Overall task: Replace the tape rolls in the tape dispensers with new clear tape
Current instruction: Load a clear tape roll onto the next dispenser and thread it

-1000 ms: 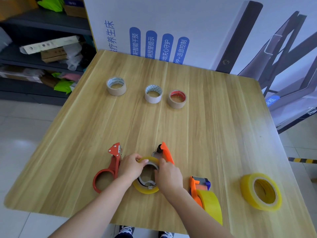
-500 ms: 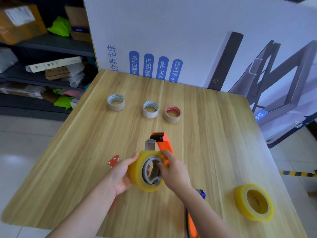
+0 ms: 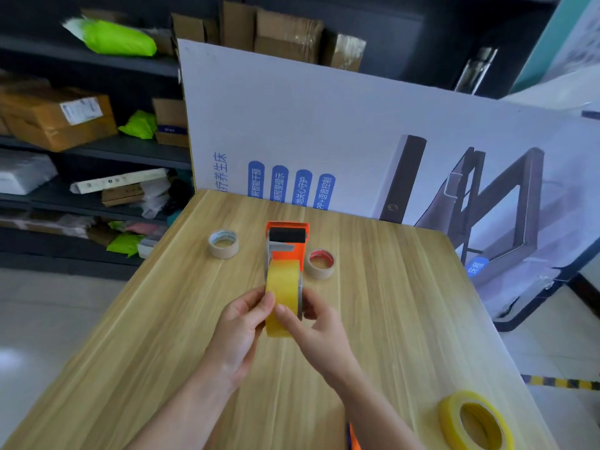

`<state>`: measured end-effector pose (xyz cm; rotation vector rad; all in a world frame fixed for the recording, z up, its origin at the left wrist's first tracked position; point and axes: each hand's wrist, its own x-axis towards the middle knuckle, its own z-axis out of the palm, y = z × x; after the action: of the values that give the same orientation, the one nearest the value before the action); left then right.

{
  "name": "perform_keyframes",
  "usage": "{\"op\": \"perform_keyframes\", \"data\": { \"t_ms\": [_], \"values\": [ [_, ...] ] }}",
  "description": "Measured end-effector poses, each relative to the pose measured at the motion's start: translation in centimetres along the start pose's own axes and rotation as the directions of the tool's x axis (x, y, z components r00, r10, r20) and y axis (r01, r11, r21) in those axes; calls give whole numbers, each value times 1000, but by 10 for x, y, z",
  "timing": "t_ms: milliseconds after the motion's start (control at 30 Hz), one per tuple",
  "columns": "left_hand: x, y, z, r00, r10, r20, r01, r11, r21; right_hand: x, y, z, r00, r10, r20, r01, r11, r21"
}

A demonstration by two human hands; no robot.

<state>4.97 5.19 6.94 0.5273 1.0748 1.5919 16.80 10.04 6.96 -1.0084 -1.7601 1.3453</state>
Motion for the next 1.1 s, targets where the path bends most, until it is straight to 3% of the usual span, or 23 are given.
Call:
{"op": "perform_keyframes", "data": {
  "t_ms": [100,200,300,433,567,733,1000,1100],
  "values": [
    [-9,17,7,998,42,38,-45,997,68,2,-12,-6,999,-36,4,36,998,58],
    [-12,30,10,982,190,21,-185,916,357,2,-22,-9,997,-76,22,72,988,136],
    [-13,41,9,910,409,-60,-284,725,628,3,-32,-11,993,-111,36,101,974,204],
    [-14,64,9,757,633,162,-485,378,788,3,-41,-7,988,-123,92,95,961,259],
    [-10,80,6,693,649,315,-567,220,794,3,-44,-6,985,-138,104,105,956,273],
    [-8,91,4,522,629,576,-616,-189,765,3,-49,-7,981,-154,116,120,959,257],
    [-12,101,2,481,510,713,-648,-341,681,3,-54,-12,985,-134,106,105,963,248],
    [-14,103,4,501,508,701,-641,-327,695,2,-55,-11,985,-127,115,93,959,266]
  ]
}}
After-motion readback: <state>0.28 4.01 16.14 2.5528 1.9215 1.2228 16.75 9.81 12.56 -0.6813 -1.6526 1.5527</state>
